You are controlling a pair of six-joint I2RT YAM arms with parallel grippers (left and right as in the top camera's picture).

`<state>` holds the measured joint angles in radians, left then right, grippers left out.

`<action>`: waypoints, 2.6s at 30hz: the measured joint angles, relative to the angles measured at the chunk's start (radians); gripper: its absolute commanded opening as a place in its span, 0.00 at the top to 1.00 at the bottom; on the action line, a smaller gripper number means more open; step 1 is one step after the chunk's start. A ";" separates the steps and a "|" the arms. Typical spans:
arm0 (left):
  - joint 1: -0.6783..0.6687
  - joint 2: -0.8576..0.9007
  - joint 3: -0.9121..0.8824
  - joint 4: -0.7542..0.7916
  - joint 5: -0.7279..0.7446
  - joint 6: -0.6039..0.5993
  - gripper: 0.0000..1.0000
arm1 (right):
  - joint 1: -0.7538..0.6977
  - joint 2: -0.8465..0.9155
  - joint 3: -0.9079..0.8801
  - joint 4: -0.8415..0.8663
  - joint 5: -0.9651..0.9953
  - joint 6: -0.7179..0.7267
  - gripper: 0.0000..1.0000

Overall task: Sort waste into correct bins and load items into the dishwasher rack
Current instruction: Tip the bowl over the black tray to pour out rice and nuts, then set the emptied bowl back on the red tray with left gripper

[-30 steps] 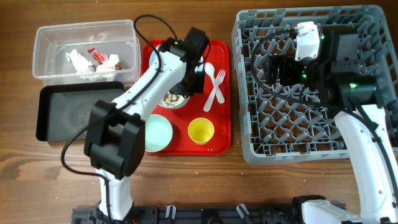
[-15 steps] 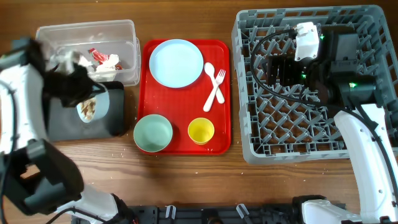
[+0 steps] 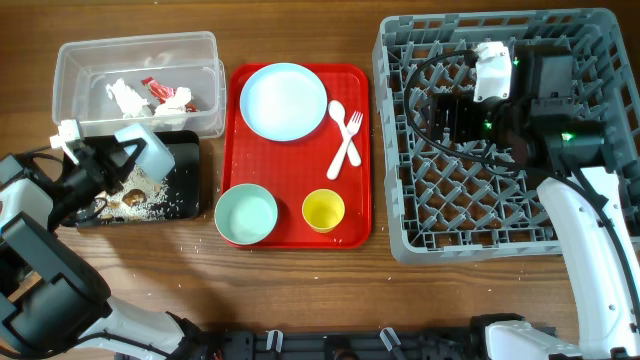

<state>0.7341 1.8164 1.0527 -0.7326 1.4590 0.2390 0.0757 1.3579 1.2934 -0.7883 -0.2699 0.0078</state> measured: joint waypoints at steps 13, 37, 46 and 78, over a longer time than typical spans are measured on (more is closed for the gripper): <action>0.012 0.000 0.000 0.018 0.085 -0.257 0.96 | 0.000 0.000 0.000 0.000 0.000 0.014 0.00; -0.029 -0.024 -0.008 0.134 0.060 -0.575 0.96 | 0.000 0.000 0.000 0.020 0.000 0.018 0.00; -0.802 -0.454 0.059 0.238 -0.783 -0.598 0.96 | 0.000 0.000 0.000 0.051 -0.003 0.035 0.01; -0.675 -0.525 0.134 -0.128 -1.329 -0.631 0.29 | 0.509 0.472 0.011 0.326 -0.040 0.326 0.23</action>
<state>0.0593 1.2919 1.1870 -0.8604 0.1303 -0.3920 0.5850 1.8297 1.3045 -0.4625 -0.3096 0.3340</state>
